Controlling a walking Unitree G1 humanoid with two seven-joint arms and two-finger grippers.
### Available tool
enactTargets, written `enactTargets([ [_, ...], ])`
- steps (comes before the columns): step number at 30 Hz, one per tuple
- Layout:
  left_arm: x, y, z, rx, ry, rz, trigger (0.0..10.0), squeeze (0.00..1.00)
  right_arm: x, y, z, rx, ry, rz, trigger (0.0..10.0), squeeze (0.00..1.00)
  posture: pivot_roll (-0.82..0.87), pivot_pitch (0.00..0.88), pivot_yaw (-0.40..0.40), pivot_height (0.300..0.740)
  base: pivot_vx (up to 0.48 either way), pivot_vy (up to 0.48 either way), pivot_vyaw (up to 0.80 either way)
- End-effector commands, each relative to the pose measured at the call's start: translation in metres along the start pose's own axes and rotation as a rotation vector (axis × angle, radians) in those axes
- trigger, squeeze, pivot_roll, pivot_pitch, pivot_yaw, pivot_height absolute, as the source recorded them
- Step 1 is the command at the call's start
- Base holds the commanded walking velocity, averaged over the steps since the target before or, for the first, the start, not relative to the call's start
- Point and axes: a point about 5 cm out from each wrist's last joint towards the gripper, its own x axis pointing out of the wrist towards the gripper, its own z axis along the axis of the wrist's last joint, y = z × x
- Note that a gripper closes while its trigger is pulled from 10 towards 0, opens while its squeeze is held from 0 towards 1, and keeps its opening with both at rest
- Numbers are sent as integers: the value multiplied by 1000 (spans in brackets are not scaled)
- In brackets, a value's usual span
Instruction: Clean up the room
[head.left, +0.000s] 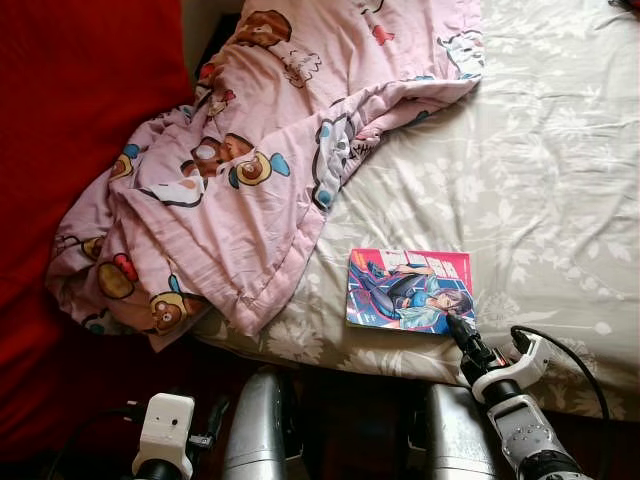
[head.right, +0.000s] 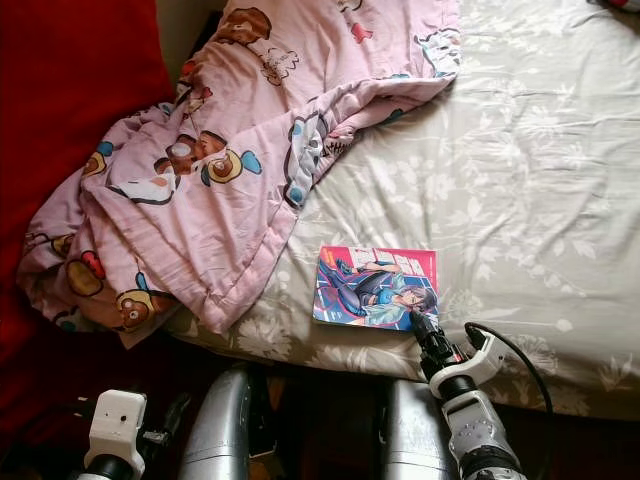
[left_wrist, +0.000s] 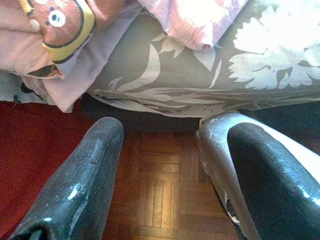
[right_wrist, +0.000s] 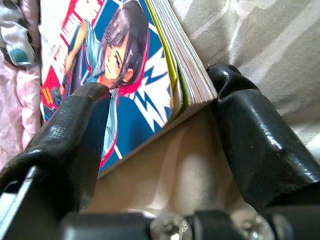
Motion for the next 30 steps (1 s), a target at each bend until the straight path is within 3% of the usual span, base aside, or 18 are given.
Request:
enactTargets([
  [1, -7, 2, -8, 18, 48, -1, 10000, 0, 4, 7, -17, 56, 38, 20, 10000, 0, 180, 346, 166, 583, 0, 0, 0],
  [4, -7, 2, -8, 22, 48, -3, 10000, 0, 6, 9, -16, 56, 27, 31, 9922, 0, 180, 346, 166, 583, 0, 0, 0],
  [5, -7, 2, -8, 25, 49, -5, 10000, 0, 5, 8, -15, 64, 15, 21, 745, 0, 178, 344, 164, 583, 0, 0, 0],
  [6, -6, 2, -9, 26, 50, -6, 10000, 0, 5, 7, -15, 67, 11, 19, 0, 0, 176, 343, 163, 583, 0, 0, 0],
  [30, 11, -3, -9, 40, 42, -15, 10000, 0, -14, -7, -34, 101, -13, -34, 0, 0, 142, 298, 149, 583, 0, 0, 0],
])
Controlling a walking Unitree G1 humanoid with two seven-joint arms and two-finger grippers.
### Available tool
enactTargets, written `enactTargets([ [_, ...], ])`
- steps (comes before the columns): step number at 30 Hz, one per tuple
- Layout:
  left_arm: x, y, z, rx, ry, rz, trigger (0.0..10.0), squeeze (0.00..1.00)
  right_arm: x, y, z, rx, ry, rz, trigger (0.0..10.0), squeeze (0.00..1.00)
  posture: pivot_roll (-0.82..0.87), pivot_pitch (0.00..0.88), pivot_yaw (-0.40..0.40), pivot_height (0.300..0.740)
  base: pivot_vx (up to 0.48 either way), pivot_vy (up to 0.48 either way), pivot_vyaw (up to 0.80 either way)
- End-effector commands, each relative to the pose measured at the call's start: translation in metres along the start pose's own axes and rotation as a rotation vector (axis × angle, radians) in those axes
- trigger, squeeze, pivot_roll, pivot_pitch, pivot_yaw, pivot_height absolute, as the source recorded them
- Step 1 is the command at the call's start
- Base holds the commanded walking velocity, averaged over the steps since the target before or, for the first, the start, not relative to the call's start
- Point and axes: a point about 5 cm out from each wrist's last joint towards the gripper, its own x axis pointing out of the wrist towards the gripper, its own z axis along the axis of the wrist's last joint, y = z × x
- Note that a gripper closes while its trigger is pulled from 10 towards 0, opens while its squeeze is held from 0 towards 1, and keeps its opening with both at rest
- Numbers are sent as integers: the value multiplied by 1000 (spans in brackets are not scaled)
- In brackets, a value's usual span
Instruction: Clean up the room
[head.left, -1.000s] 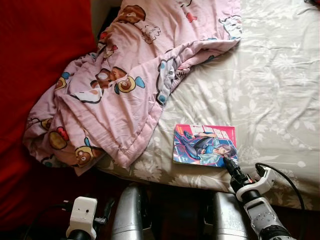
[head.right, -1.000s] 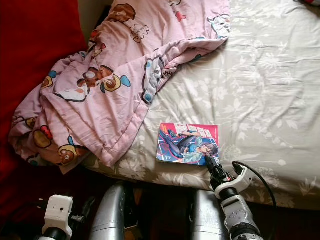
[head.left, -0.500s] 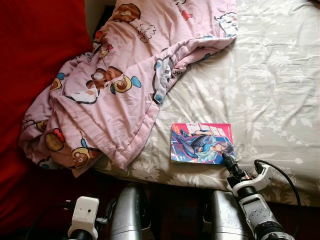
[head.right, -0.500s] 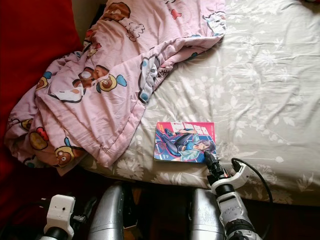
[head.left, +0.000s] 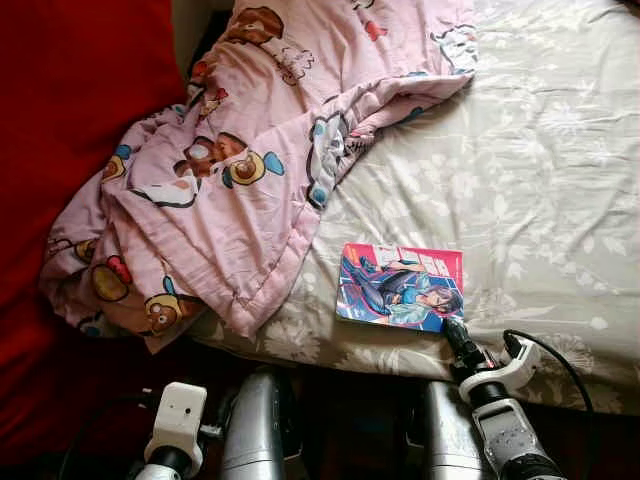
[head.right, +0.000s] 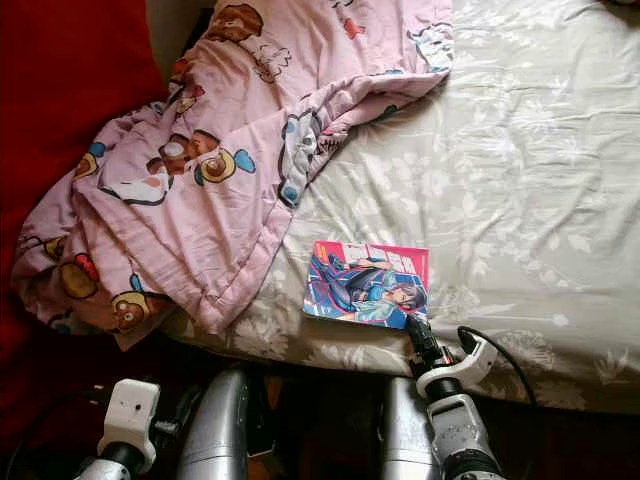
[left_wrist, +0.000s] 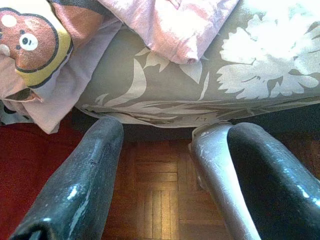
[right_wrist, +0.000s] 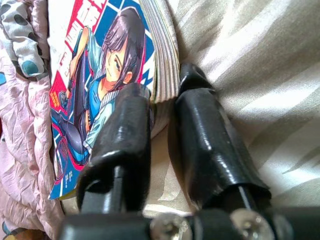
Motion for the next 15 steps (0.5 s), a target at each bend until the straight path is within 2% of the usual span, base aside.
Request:
enactTargets([
  [1, -6, 3, -14, 6, 59, 9, 10000, 0, -11, -8, -18, 45, 34, -44, 0, 0, 142, 298, 149, 583, 0, 0, 0],
  [15, 14, 2, -13, 6, 39, 14, 10000, 0, -3, 7, -16, 38, -28, 48, 0, 0, 102, 246, 134, 583, 0, 0, 0],
])
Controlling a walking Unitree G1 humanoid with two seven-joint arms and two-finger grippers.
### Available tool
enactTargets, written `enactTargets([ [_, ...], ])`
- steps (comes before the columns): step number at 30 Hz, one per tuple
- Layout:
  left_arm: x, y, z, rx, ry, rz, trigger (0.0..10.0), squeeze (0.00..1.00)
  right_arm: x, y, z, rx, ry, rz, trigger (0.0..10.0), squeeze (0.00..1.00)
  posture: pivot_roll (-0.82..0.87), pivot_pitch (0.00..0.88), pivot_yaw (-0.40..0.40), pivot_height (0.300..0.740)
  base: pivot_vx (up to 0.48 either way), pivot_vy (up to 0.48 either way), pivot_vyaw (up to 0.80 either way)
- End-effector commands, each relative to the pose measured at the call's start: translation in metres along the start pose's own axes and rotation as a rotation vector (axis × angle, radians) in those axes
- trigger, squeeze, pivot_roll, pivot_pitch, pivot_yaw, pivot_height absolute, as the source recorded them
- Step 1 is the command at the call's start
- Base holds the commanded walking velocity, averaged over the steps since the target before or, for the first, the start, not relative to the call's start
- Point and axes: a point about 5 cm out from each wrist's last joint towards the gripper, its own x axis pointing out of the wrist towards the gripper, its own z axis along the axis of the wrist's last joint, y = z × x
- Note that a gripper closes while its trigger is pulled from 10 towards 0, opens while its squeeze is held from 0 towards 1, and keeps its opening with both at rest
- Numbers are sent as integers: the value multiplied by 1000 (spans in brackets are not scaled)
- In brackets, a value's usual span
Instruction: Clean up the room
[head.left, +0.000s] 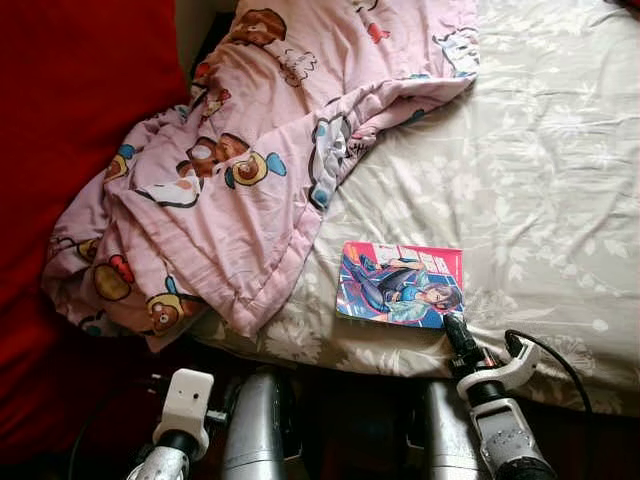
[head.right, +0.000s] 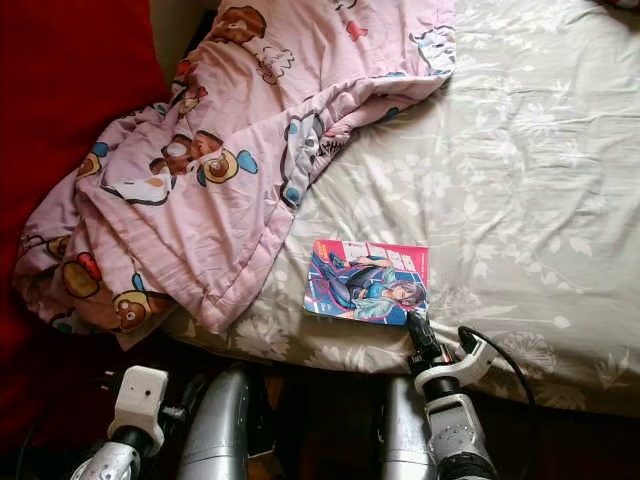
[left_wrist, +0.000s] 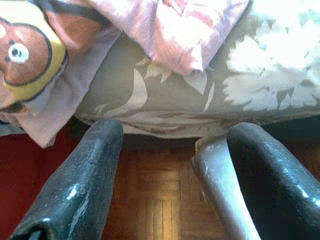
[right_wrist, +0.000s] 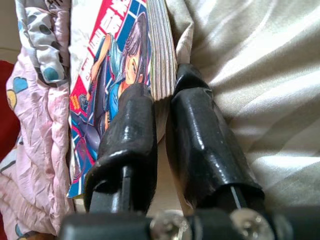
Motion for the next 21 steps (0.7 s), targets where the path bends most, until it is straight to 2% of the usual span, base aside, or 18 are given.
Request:
enactTargets([
  [1, -6, 3, -14, 0, 55, 13, 10000, 0, -4, 1, -13, 27, 4, -7, 0, 0, 97, 239, 129, 583, 0, 0, 0],
  [4, -3, 6, -13, 0, 48, 22, 10000, 0, -3, 3, -12, 21, -36, -25, 0, 0, 89, 231, 123, 583, 0, 0, 0],
  [8, 4, 6, -14, -4, 43, 33, 10000, 0, -11, -7, 0, -23, -226, -253, 0, 0, 83, 215, 113, 583, 0, 0, 0],
  [9, 4, 6, -14, -4, 43, 33, 10000, 0, -11, -7, 0, -23, -226, -253, 0, 0, 83, 215, 113, 583, 0, 0, 0],
  [11, 6, 5, -14, -8, 40, 35, 10000, 0, -25, -20, 6, -28, -322, -413, 0, 0, 72, 208, 107, 583, 0, 0, 0],
  [16, 7, 4, -15, -10, 41, 35, 10000, 0, -34, -23, -2, -28, -319, -446, 0, 0, 62, 201, 102, 583, 0, 0, 0],
  [18, 10, 1, -17, -14, 38, 37, 10000, 0, -44, -25, -15, -58, -293, -494, 0, 0, 59, 192, 91, 583, 0, 0, 0],
  [21, 11, 1, -18, -17, 34, 44, 10000, 0, -51, -25, -18, -55, -327, -553, 0, 0, 58, 187, 85, 583, 0, 0, 0],
])
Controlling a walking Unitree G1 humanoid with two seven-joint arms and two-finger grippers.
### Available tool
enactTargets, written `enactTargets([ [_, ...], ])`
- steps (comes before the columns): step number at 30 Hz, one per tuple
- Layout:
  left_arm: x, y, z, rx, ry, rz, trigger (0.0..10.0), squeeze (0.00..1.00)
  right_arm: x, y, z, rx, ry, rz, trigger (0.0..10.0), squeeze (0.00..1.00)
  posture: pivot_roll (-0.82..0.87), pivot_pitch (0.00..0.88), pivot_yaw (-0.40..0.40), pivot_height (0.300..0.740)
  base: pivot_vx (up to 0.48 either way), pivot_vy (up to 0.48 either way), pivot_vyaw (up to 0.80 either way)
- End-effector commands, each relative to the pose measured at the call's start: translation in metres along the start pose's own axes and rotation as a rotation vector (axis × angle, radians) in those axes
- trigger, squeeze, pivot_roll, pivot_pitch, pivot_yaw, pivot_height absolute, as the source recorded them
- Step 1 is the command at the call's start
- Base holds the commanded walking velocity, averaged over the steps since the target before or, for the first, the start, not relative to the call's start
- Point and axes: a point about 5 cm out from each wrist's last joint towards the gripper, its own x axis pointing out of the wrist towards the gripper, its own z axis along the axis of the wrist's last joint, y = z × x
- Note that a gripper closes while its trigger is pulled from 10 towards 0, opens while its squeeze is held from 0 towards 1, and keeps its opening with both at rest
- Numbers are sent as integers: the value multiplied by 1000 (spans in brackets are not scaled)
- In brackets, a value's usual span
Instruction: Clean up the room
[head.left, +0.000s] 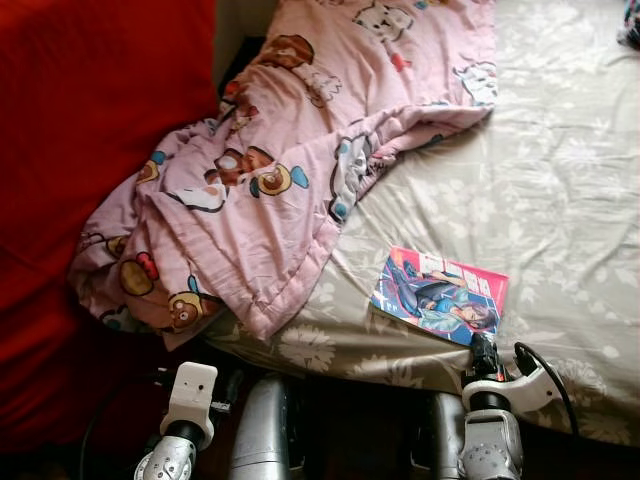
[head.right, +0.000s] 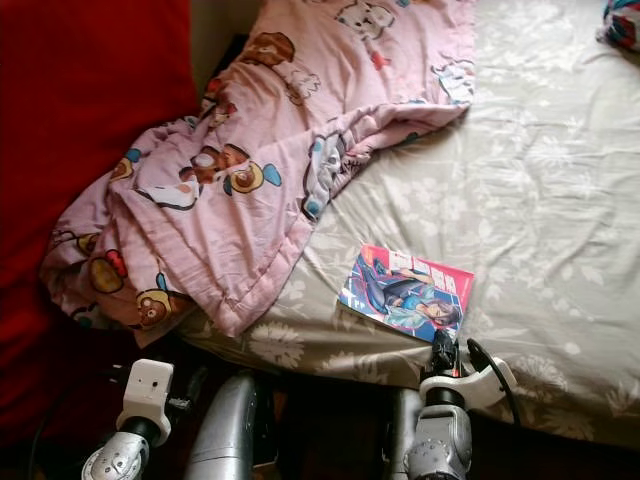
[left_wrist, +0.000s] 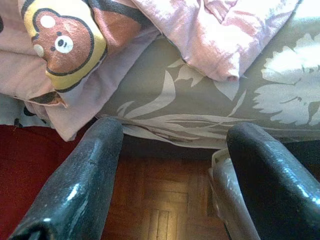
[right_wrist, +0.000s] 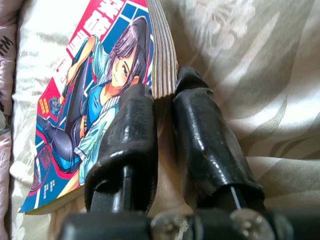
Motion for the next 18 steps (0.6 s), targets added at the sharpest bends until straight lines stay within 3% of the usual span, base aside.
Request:
enactTargets([
  [1, -7, 4, -11, -1, 38, 23, 10000, 0, -28, -26, -9, 39, -67, -192, 0, 0, 58, 186, 84, 583, 0, 0, 0],
  [4, -6, 5, -12, -3, 37, 28, 10000, 0, -31, -31, -9, 65, -79, -241, 0, 0, 53, 182, 82, 583, 0, 0, 0],
  [6, -6, 4, -13, -4, 38, 28, 10000, 0, -30, -26, -20, 173, 12, -181, 0, 0, 45, 177, 79, 583, 0, 0, 0],
  [10, -5, 3, -14, -6, 34, 30, 10000, 0, -27, -16, -27, 128, 92, -79, 353, 0, 47, 176, 78, 583, 0, 0, 0],
  [11, -5, 3, -14, -8, 30, 31, 10000, 0, -26, -13, -29, 95, 124, -62, 4157, 0, 45, 174, 74, 583, 0, 0, 0],
  [12, -5, 2, -14, -9, 28, 31, 10000, 0, -25, -10, -29, 44, 132, -36, 9569, 0, 45, 173, 73, 583, 0, 0, 0],
  [15, -5, 2, -14, -8, 28, 34, 10000, 0, -22, 5, -29, -200, 171, 109, 10000, 0, 41, 169, 69, 583, 0, 0, 0],
  [18, -5, 1, -15, -9, 28, 34, 10000, 0, -17, 13, -29, -222, 197, 163, 10000, 0, 39, 167, 65, 583, 0, 0, 0],
])
